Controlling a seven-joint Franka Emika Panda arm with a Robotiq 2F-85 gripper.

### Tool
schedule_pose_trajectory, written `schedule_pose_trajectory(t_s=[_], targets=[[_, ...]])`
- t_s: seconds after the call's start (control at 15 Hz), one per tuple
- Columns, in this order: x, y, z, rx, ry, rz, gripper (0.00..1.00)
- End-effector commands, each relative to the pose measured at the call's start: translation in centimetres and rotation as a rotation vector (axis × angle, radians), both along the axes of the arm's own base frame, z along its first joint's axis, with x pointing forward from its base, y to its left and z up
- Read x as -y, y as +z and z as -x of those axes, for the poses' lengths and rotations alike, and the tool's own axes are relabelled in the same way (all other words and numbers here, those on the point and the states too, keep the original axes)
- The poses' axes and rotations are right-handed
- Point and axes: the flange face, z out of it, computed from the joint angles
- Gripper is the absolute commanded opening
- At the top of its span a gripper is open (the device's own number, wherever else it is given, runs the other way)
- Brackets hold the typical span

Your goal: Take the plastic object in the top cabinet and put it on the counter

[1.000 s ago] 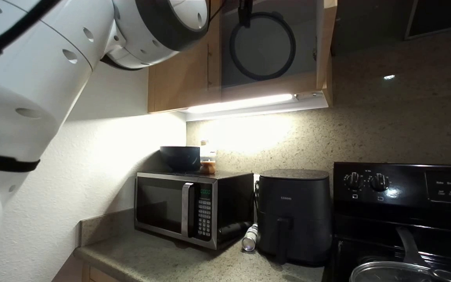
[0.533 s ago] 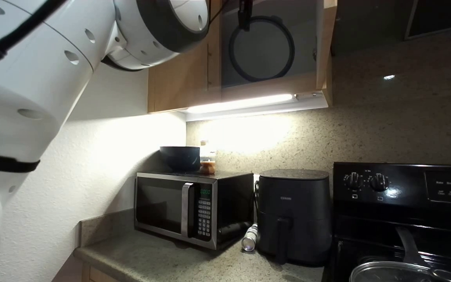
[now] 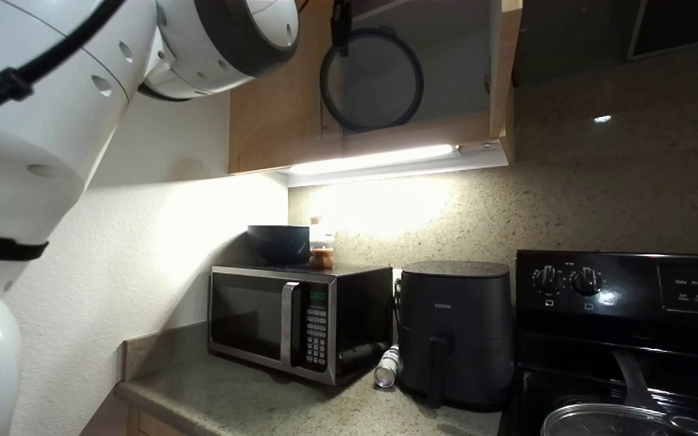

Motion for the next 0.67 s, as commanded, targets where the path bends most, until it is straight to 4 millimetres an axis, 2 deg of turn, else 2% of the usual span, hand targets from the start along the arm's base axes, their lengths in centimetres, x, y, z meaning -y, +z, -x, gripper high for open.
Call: schedule_pose_trajectory(t_s=[0.0, 0.4, 0.53, 0.6], targets=[[-2.2, 1.9, 3.6, -0.001, -0.032, 0.061, 0.05], [-4.7, 4.3, 8.0, 0.043, -0.105, 0.147, 0.05], [-5.5, 4.1, 7.9, 0.033, -0.081, 0.148, 0.05], [-5.9, 3.3, 6.8, 0.009, -0.019, 0.115, 0.05]])
